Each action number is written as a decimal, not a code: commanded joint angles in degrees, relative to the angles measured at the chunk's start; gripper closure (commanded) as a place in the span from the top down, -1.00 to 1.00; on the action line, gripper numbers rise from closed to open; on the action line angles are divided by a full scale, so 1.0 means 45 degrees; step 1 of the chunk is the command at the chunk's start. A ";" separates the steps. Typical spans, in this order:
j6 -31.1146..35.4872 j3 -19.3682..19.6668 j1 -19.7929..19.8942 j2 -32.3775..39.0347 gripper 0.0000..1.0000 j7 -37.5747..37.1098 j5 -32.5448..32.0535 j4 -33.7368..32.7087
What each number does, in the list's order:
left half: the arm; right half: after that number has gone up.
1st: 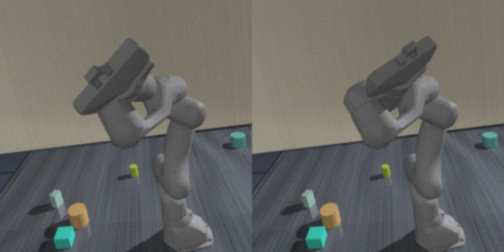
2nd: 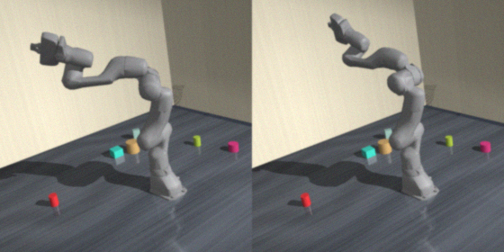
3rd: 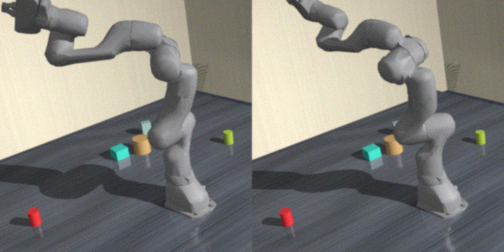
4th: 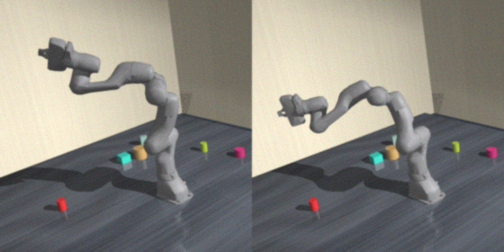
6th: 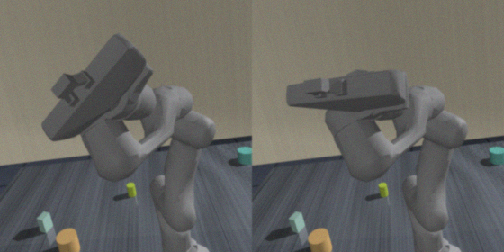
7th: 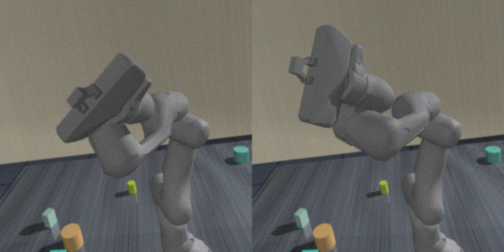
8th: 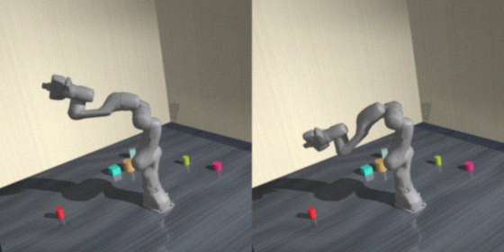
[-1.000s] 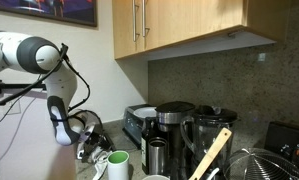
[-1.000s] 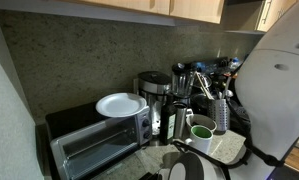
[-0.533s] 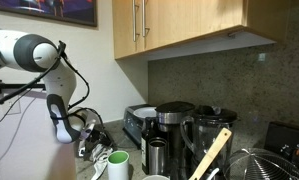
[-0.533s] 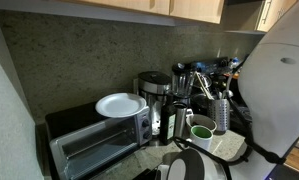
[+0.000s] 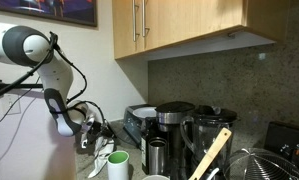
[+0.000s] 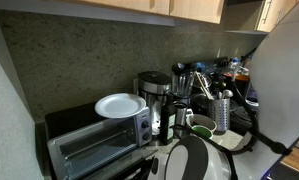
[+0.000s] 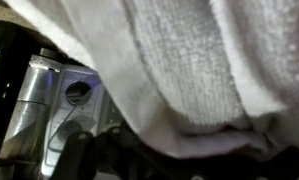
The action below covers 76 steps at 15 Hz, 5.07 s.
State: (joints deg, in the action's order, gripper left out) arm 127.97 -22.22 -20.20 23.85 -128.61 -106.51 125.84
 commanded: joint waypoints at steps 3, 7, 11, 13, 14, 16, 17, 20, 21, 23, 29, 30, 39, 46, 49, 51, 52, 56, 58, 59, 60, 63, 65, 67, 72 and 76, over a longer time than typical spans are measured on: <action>-0.0452 0.0130 -0.0125 -0.0118 1.00 0.0826 -0.0332 -0.1246; -0.0407 0.0212 -0.0050 -0.0111 1.00 0.0778 -0.0304 -0.1475; -0.0290 0.0393 0.0152 -0.0157 1.00 0.0834 -0.0260 -0.1647; -0.0242 0.0491 0.0222 -0.0212 1.00 0.0826 -0.0268 -0.1771; -0.0222 0.0553 0.0260 -0.0243 1.00 0.0857 -0.0267 -0.1866; -0.0260 0.0707 0.0298 -0.0303 1.00 0.1122 -0.0331 -0.2179; -0.0285 0.0807 0.0311 -0.0259 1.00 0.1346 -0.0363 -0.2433; -0.0212 0.1067 0.0417 0.0006 1.00 0.1767 -0.0427 -0.3033; -0.0092 0.1116 0.0461 0.0074 1.00 0.1818 -0.0406 -0.3164; 0.0424 0.1039 0.0588 0.0043 1.00 0.1966 -0.0229 -0.3296; 0.1929 0.0839 0.0757 -0.0234 1.00 0.2759 0.0792 -0.3308; 0.2128 0.0834 0.0772 -0.0279 1.00 0.3052 0.1142 -0.3327; 0.1995 0.1096 0.0506 -0.0579 1.00 0.4650 0.2903 -0.3570; 0.2485 0.0873 0.0641 -0.1215 1.00 0.6271 0.5262 -0.3330; 0.2580 0.0844 0.0626 -0.1537 1.00 0.7628 0.7039 -0.3305; 0.2651 0.0867 0.0607 -0.1785 1.00 0.8619 0.8255 -0.3301; 0.2672 0.0875 0.0593 -0.1909 1.00 0.9155 0.8909 -0.3302; 0.2565 0.0949 0.0480 -0.2397 1.00 1.1222 1.1351 -0.3339; 0.2409 0.0998 0.0402 -0.2583 1.00 1.2119 1.2449 -0.3395; 0.2402 0.1017 0.0381 -0.2667 1.00 1.2587 1.2984 -0.3407; 0.2363 0.1043 0.0347 -0.2739 1.00 1.3002 1.3463 -0.3423; 0.2178 0.1078 0.0277 -0.2968 1.00 1.4241 1.4867 -0.3413; 0.1916 0.1113 0.0219 -0.3155 1.00 1.5056 1.5783 -0.3349; 0.1529 0.1138 0.0216 -0.3406 1.00 1.5972 1.6823 -0.3173; 0.0395 0.1127 0.0226 -0.4621 1.00 1.7749 1.8728 -0.2187; -0.0053 0.0849 0.0095 -0.6143 1.00 1.8279 1.9273 -0.0611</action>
State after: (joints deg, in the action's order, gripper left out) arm 129.41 -17.90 -19.05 3.12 -48.41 -21.90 116.47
